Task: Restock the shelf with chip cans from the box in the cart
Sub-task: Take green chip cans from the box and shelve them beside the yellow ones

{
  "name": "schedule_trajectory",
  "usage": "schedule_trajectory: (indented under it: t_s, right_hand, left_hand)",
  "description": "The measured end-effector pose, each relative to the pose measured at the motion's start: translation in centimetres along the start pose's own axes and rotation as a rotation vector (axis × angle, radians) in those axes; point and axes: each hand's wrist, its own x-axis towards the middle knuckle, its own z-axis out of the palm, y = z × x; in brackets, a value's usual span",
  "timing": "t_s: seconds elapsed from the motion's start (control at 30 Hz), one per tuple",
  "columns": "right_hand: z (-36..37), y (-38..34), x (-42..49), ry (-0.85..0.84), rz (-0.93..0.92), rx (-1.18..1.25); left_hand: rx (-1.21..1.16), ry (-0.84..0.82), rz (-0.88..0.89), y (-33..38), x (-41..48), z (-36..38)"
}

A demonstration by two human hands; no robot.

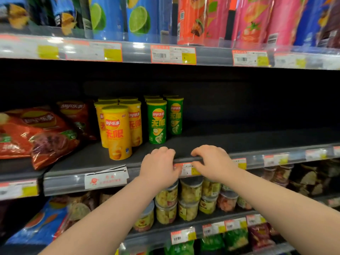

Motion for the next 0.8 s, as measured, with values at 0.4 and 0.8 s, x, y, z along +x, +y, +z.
schedule_trajectory:
  t_s: [0.4, 0.8]
  right_hand:
    - [3.9, 0.6, -8.4, -0.180, -0.178, -0.030]
    - [7.3, -0.1, -18.5, -0.453, -0.341, 0.044]
  left_hand:
    - [0.081, -0.172, -0.144, 4.8, -8.2, 3.6]
    - [0.108, -0.452, -0.414, 9.5, -21.6, 5.4]
